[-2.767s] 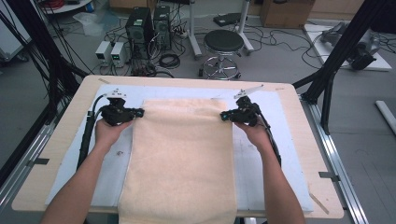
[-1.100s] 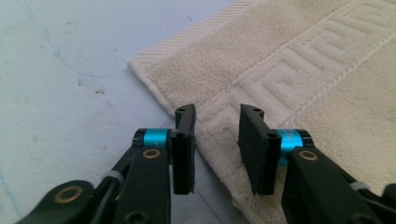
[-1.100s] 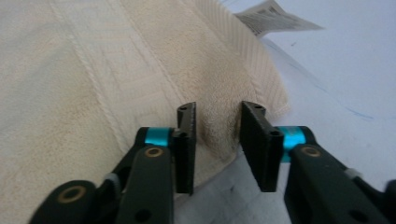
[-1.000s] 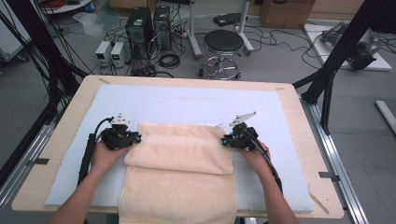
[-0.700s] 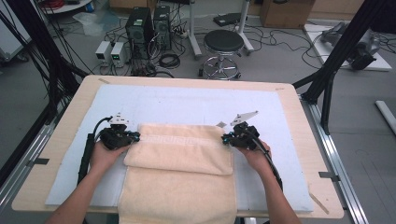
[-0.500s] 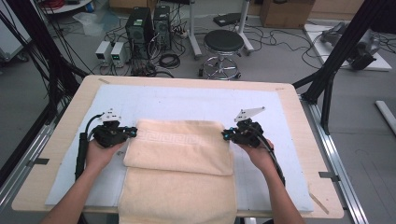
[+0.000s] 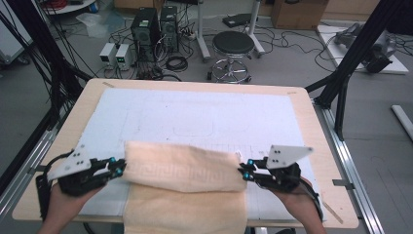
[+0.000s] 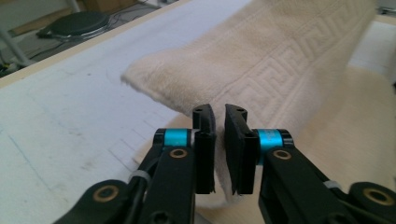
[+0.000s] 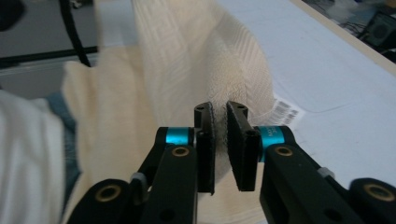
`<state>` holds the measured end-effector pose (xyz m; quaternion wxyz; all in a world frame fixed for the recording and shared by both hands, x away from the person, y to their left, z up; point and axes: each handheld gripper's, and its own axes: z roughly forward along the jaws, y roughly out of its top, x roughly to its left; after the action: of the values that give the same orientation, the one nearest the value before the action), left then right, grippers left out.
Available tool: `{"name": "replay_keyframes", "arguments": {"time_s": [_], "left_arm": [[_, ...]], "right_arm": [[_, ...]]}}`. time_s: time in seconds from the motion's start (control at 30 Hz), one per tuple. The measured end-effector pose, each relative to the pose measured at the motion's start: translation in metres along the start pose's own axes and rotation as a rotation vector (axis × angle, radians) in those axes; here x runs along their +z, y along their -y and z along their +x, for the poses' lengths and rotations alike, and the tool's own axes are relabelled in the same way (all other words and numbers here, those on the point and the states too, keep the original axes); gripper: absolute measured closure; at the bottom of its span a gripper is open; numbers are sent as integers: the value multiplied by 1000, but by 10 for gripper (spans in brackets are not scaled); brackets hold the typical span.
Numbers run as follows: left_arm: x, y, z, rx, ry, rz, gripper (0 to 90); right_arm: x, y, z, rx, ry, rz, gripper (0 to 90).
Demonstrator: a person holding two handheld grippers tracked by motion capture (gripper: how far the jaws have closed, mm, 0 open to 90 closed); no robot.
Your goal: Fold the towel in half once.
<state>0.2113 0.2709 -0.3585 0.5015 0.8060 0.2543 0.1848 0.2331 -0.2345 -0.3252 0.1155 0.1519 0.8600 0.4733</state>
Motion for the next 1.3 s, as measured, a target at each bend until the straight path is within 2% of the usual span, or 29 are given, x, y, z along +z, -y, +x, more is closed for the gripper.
{"name": "replay_keyframes", "arguments": {"time_s": [0.03,0.07,0.13,0.2,0.37,0.47,0.53,0.6,0.67,0.77,0.83,0.87,0.97,1.13,1.2,1.3], "left_arm": [[-2,4,-2,-11,2,5,702],[-2,7,-2,-16,4,13,693],[2,12,0,-39,-5,32,657],[9,16,5,-37,-10,54,635],[36,21,23,-64,-22,85,607],[52,20,35,-72,-32,89,596],[62,18,43,-63,-49,115,591],[74,19,52,-74,-41,135,583],[84,20,58,-80,-42,149,558],[96,21,65,-91,-64,161,488],[102,23,68,-102,-52,176,481],[105,24,69,-104,-53,189,481],[112,28,72,-117,-47,222,481],[120,34,75,-131,-46,283,475],[121,38,75,-157,-36,276,482],[120,39,76,-182,-28,266,537]], "right_arm": [[-3,2,3,7,-11,-3,755],[-4,5,4,19,-20,0,739],[-2,10,1,33,-5,16,695],[5,17,-7,62,-3,25,678],[33,29,-31,109,35,93,606],[50,33,-46,107,52,119,566],[62,36,-55,109,65,146,547],[72,39,-64,122,73,176,536],[80,42,-71,130,59,190,520],[87,50,-80,152,71,210,513],[90,56,-85,167,78,213,504],[90,57,-86,181,81,214,496],[93,62,-88,183,90,205,487],[100,69,-90,192,82,241,472],[104,71,-89,192,74,257,478],[105,71,-88,195,59,258,546]]}}
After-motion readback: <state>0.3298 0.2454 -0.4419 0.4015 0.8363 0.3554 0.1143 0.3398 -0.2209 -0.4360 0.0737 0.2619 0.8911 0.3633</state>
